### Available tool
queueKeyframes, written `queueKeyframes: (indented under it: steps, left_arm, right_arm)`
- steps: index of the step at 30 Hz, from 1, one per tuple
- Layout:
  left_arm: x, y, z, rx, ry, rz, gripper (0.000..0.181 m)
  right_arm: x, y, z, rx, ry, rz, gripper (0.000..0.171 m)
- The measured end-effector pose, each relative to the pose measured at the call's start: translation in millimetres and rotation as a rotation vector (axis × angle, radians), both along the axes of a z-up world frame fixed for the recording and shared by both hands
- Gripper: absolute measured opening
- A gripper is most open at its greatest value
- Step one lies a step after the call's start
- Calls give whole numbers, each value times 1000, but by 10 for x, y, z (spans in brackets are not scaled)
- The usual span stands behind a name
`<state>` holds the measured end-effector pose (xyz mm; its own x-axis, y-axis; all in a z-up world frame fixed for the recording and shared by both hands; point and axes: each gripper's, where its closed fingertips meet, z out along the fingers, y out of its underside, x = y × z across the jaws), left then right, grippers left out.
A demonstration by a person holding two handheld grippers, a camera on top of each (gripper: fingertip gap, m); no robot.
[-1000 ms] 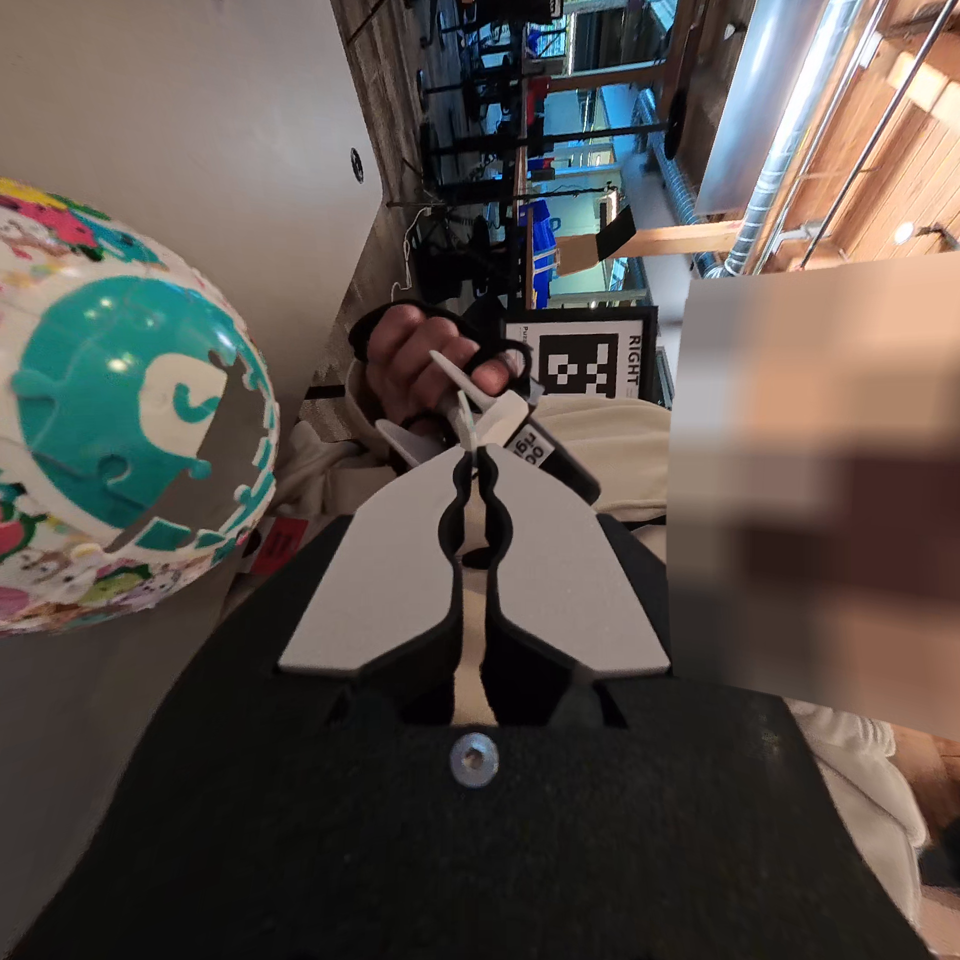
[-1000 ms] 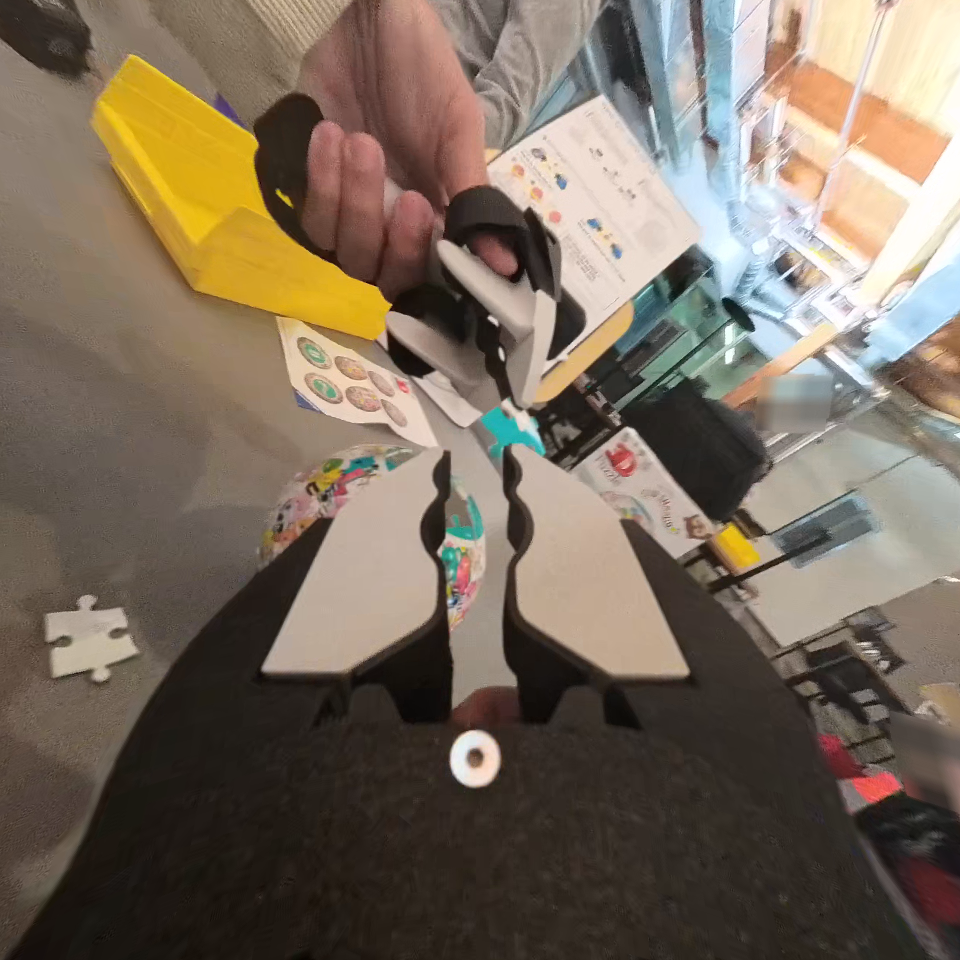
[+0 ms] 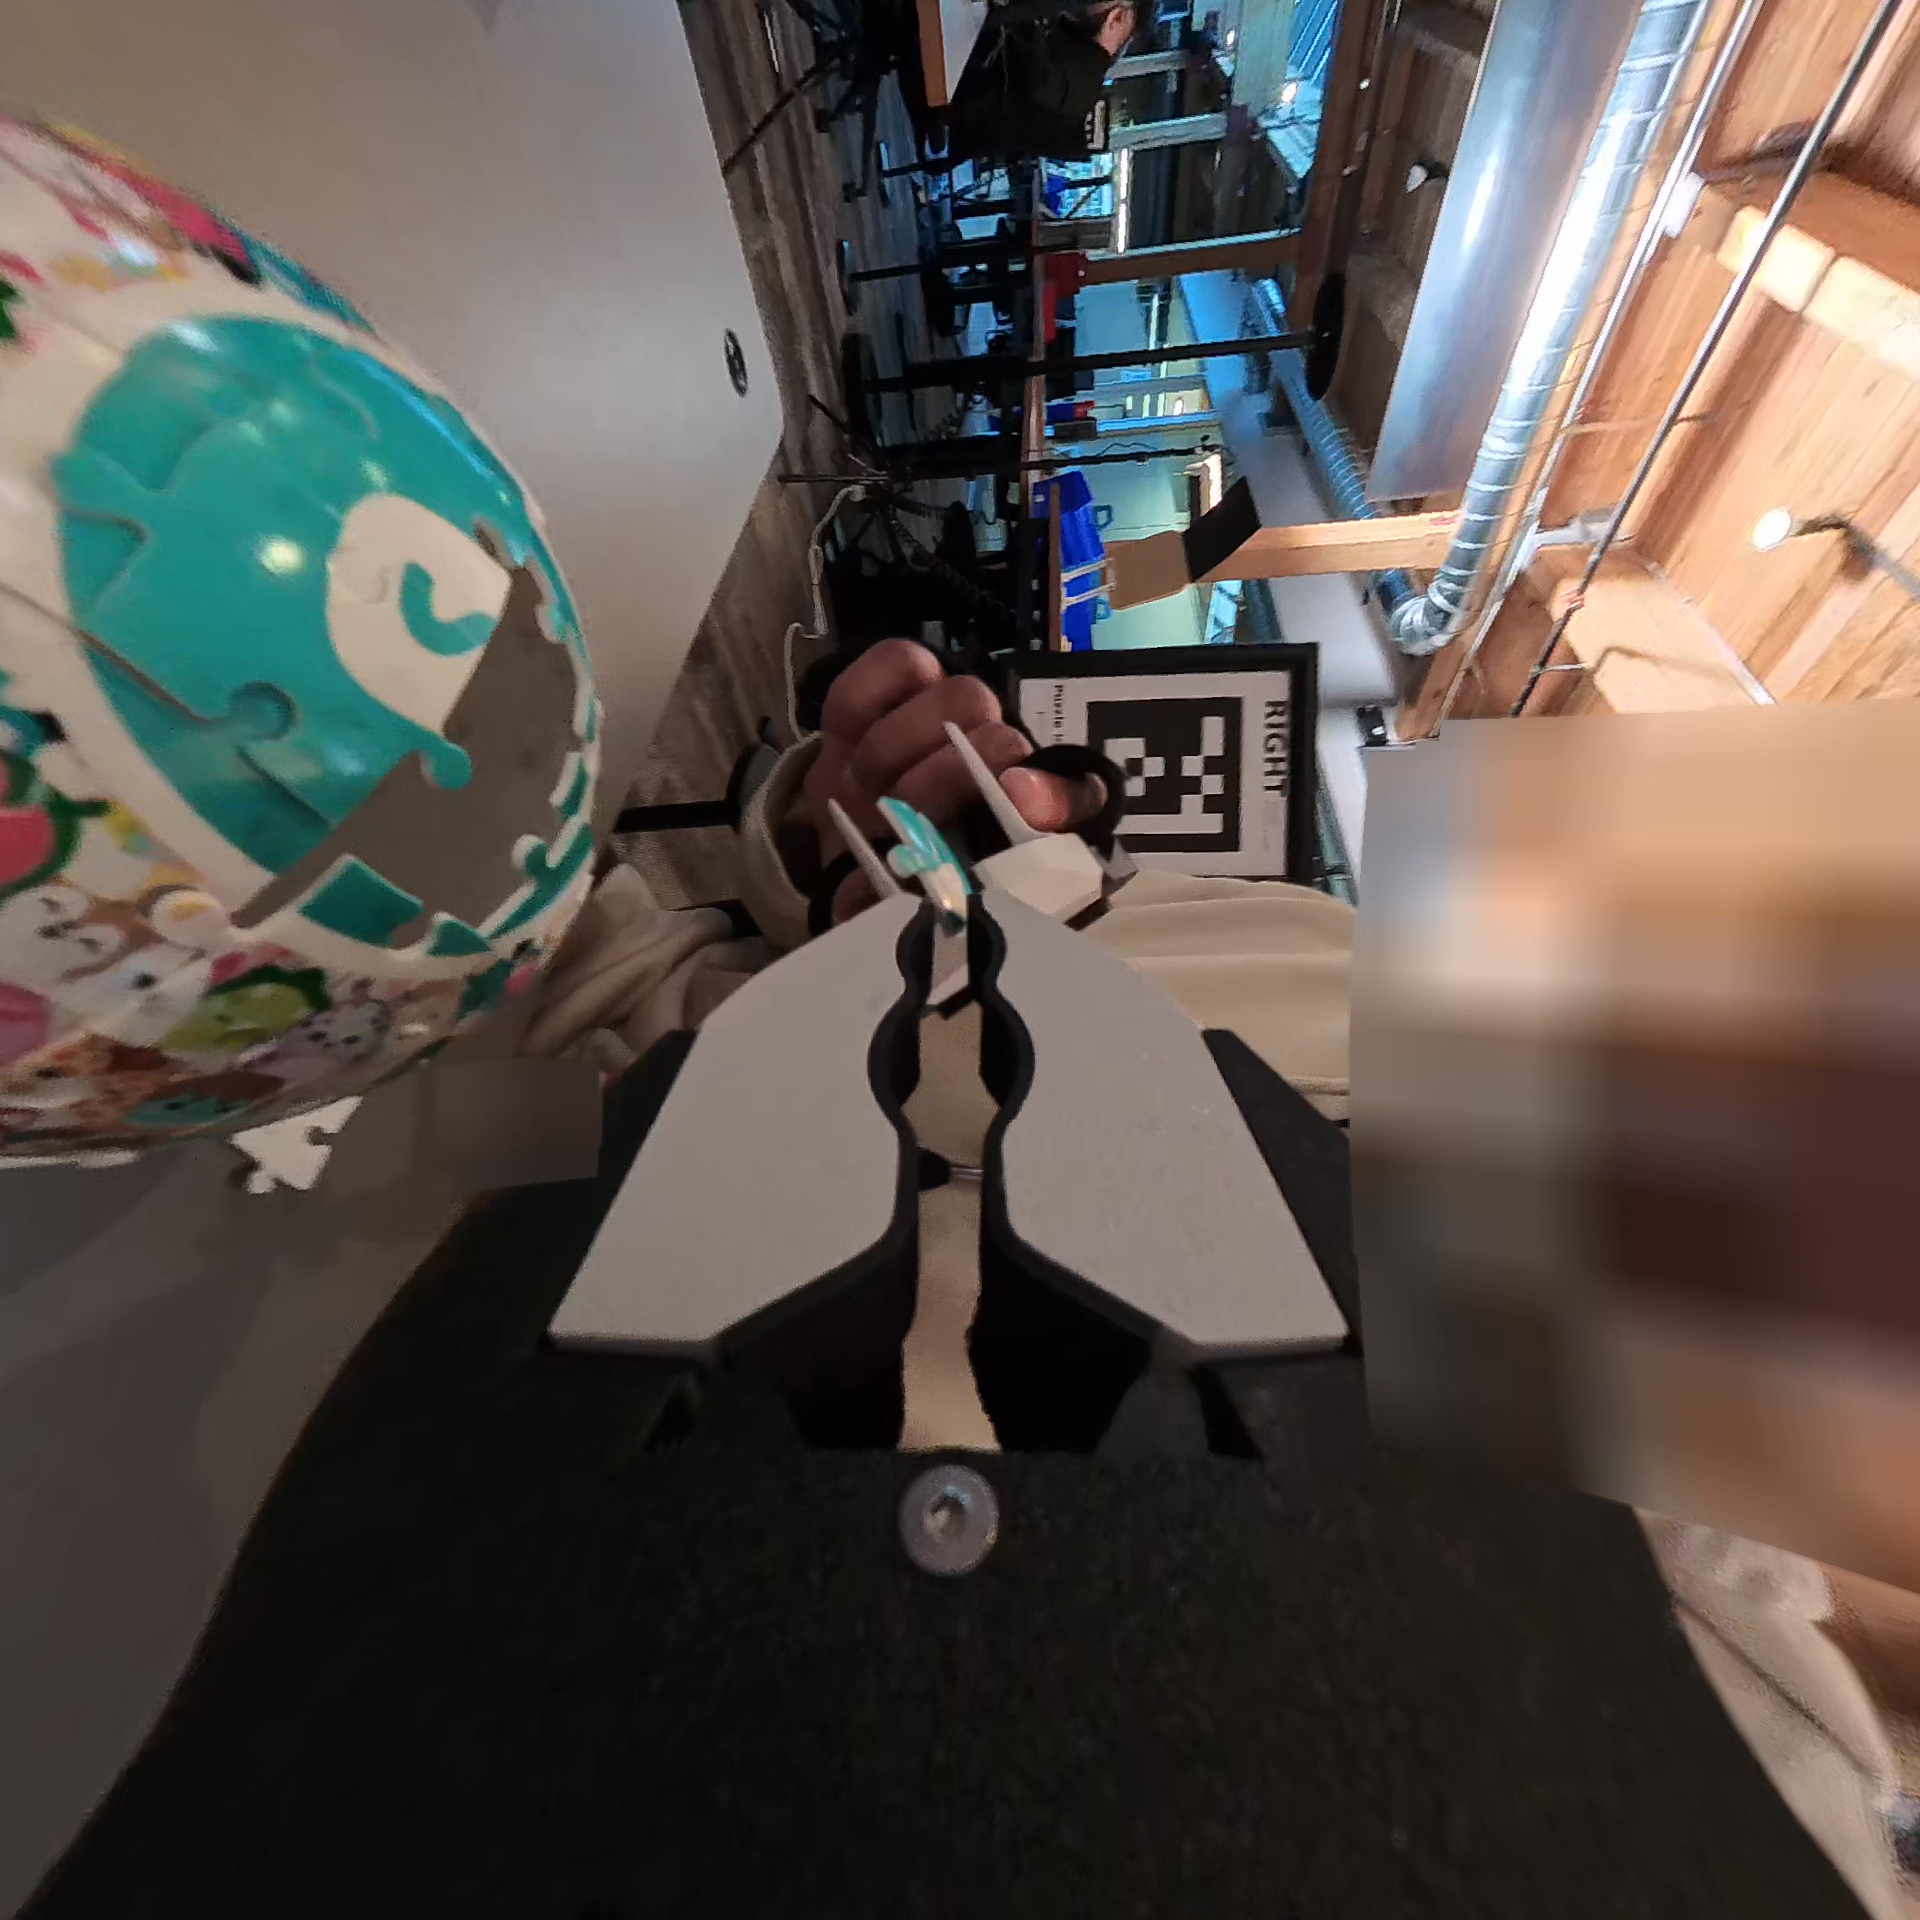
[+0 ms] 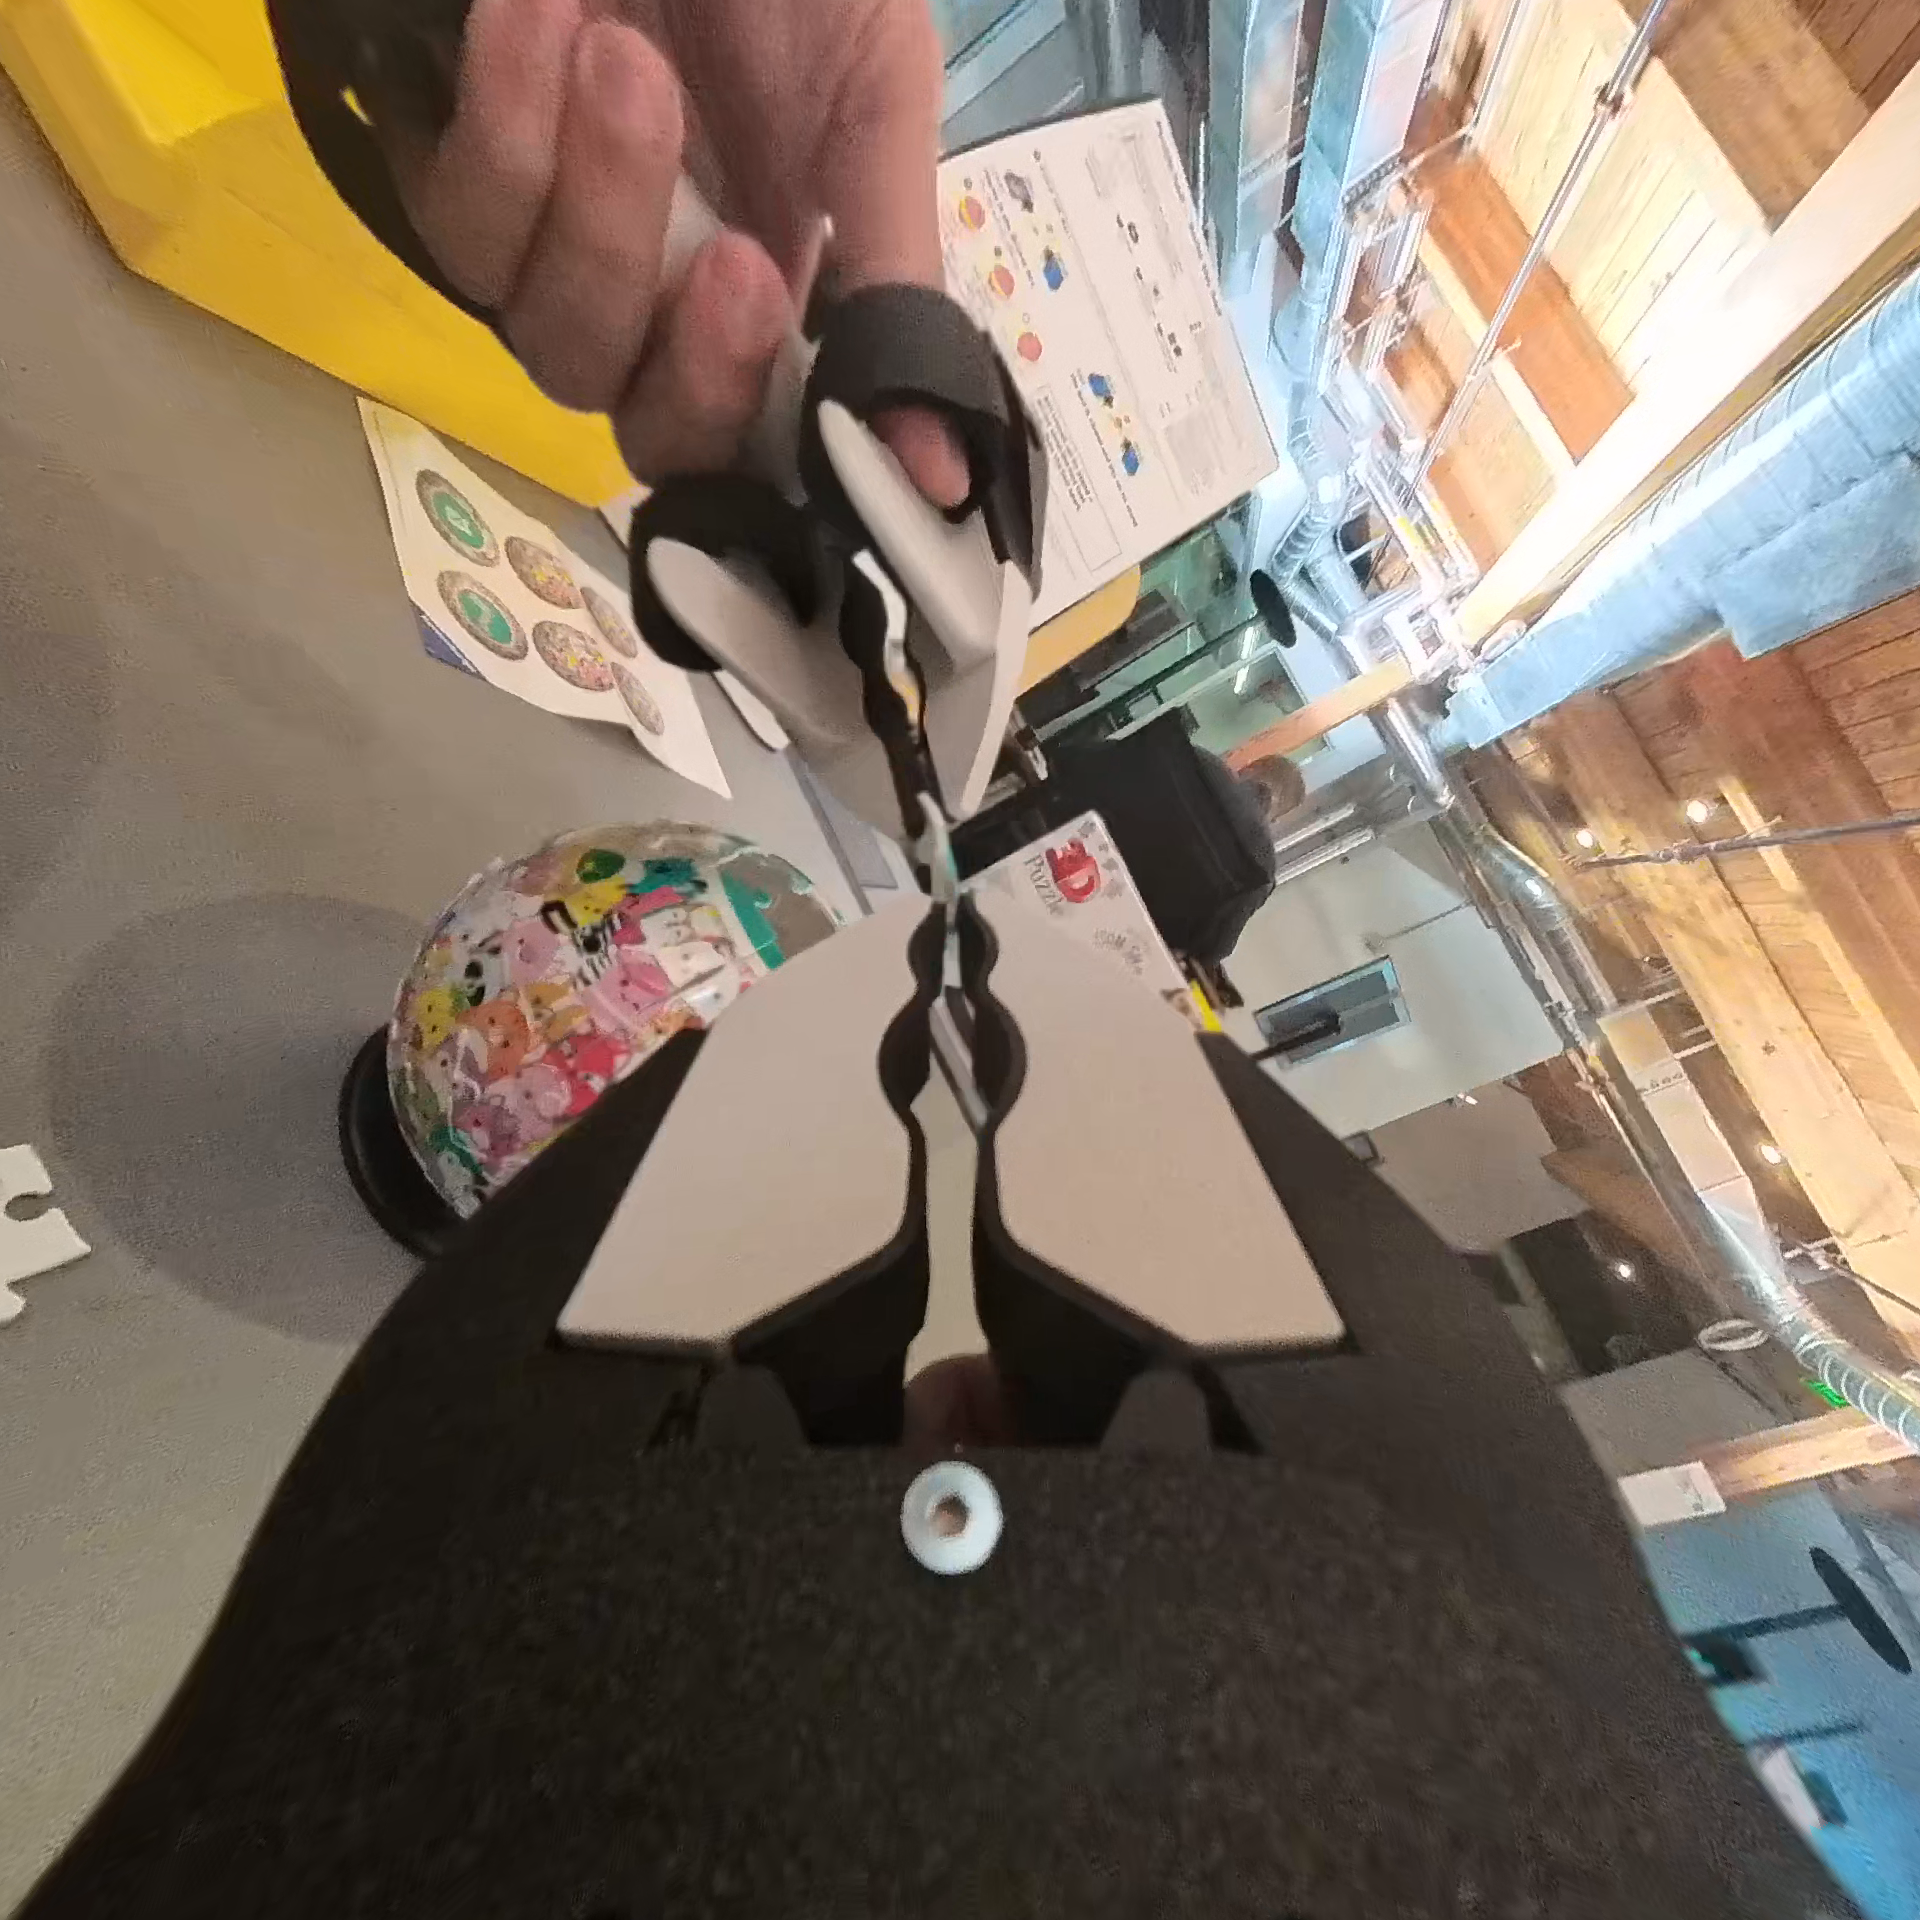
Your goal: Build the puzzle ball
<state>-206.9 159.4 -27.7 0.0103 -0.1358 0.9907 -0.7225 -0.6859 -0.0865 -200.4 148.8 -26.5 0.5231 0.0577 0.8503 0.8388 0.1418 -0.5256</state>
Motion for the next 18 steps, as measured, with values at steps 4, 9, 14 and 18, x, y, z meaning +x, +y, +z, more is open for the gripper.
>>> queueKeyframes:
  steps: [4, 9, 14, 18]
  left_arm:
    - [-51, 212, -29, 162, -38, 32, 17]
    - [-125, 413, -74, 496, -138, 66, 15]
    - [-124, 508, -197, 801, -177, 28, 11]
    - [-50, 508, -242, 920, -216, -26, 5]
  right_arm:
    - [83, 110, -95, -48, 42, -86, 2]
    - [220, 309, -319, -115, -60, -254, 2]
    - [227, 418, -360, -201, -43, -311, 2]
    - [263, 437, -378, -227, -84, -344, 2]
